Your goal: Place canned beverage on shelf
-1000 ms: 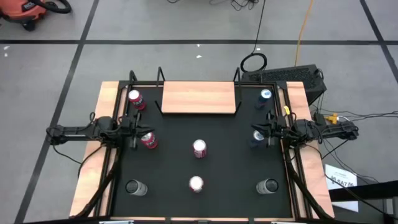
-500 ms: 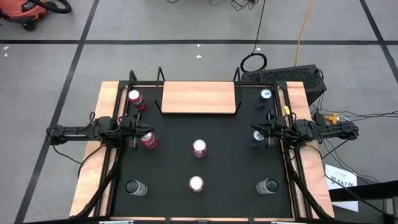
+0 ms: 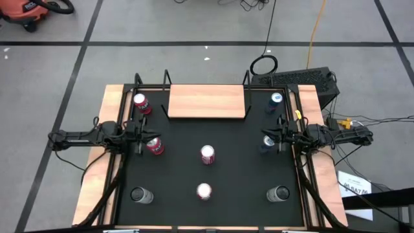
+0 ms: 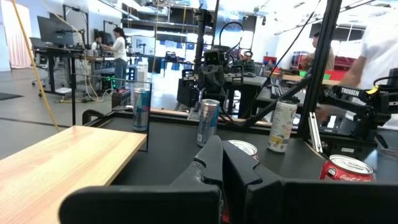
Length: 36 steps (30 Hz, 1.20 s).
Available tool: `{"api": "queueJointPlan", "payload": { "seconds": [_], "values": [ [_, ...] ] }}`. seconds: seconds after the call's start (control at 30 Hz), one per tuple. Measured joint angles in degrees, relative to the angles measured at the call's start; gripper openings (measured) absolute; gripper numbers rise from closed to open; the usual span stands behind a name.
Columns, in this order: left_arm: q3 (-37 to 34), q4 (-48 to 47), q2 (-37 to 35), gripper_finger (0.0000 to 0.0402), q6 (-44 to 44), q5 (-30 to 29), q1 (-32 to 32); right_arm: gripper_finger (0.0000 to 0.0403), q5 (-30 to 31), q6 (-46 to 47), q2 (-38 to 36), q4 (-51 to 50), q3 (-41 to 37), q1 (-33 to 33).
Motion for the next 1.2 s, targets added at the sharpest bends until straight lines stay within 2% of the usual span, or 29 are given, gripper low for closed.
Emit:
{"api": "queueJointPlan", "payload": {
  "seconds": [1.07,1.2],
  "values": [
    [-0.02,0.01,0.00,0.0000,-0.02,0.00,0.00,0.0000,-0.02,0.01,-0.02,0.28,-0.01,-0.01],
    [0.00,-0.01,0.01,0.0000,-0.01,0.00,0.00,0.0000,0.00,5.37,-0.02,2.21,-0.02,-0.02]
  ]
}}
